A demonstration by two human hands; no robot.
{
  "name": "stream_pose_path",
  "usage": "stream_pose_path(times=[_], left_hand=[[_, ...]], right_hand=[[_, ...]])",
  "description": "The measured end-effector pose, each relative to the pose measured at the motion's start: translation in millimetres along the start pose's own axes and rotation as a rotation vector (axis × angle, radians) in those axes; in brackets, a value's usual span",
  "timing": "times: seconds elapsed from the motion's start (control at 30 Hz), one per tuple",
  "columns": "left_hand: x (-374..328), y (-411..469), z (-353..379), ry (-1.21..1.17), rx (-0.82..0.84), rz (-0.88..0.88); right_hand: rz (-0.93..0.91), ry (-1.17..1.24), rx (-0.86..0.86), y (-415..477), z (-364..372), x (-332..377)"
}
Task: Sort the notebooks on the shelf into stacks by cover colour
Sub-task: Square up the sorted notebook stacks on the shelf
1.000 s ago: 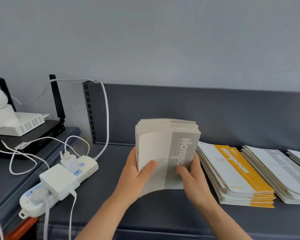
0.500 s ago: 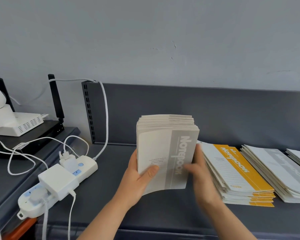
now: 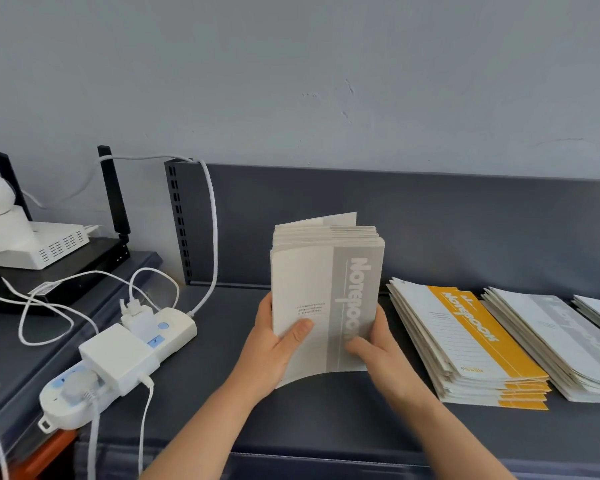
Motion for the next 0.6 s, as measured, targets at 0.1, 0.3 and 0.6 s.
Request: stream_pose_path(times=[0.1,0.3,0.6], left_hand=[[-0.9,6.3,-2.8,0.039,-0.037,0.002],[-13.5,0.2,-1.6,0.093,-0.054,0.026],[-47.7,-4.5,-20.7,-0.005,-0.102,0.134]], right_hand=[[0.003,-0.045,-0.008,1.8,-1.0,-2.7],[-0.133,-0.192,-0.059,3.5,-12.2,19.9],[-0.377,-0.171,-0.115,-1.5,-9.7,76.8]])
Point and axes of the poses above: each hand's wrist, its own y-axis towards the middle knuckle, its own z-axis out of the palm, x = y × z, the point moved 8 cm from there along y, towards the middle knuckle, and after that the axes turned 6 degrees about -z, right-handed, at the moved point
